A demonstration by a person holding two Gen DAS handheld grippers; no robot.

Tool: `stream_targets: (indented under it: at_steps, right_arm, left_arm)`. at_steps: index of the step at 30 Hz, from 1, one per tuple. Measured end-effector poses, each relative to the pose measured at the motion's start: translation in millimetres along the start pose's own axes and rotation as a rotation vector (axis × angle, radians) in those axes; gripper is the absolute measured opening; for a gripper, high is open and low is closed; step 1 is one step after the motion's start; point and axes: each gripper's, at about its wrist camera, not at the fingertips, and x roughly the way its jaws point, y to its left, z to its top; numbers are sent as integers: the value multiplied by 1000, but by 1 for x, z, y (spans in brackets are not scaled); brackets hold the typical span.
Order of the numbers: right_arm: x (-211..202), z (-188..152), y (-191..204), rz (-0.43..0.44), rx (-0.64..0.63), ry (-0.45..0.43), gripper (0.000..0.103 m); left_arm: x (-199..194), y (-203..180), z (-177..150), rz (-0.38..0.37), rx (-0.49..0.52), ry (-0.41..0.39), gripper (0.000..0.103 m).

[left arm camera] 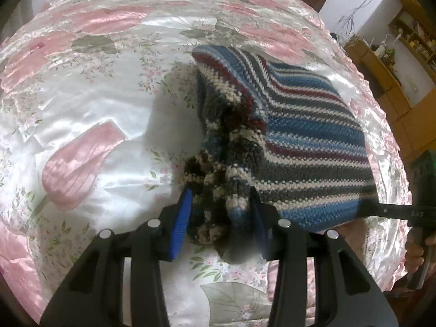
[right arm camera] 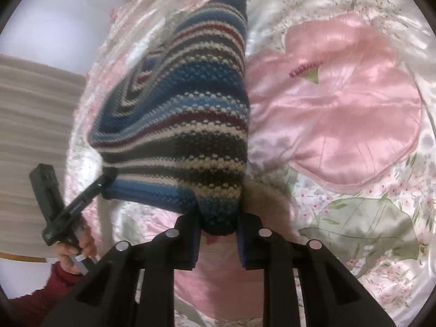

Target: Fold small clothes

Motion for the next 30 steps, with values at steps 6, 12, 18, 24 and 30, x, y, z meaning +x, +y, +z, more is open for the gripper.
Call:
stream_targets:
  at_steps: [6,12,18,24,30]
  right_arm:
    - [18,-2,-12,-11,34,8,22]
    - [21,-3,-1,-44,31,-22,31]
    - [-17,-32,42,-259,-78,-132,78]
    - [-51,-77,74,-372,-118,-188,91]
    - [-72,-109,95,-422,-110,-231,99]
  left_arm:
    - [13,9,-7,-15,-19,7,45]
    - [5,5,-7,33,-19,-3,56]
    - [-42,-5,-17,106,-5,-21,74]
    - [-89,-13,-36,175,26,-33,87]
    - [-130,-23,-57,252,55,-50,89]
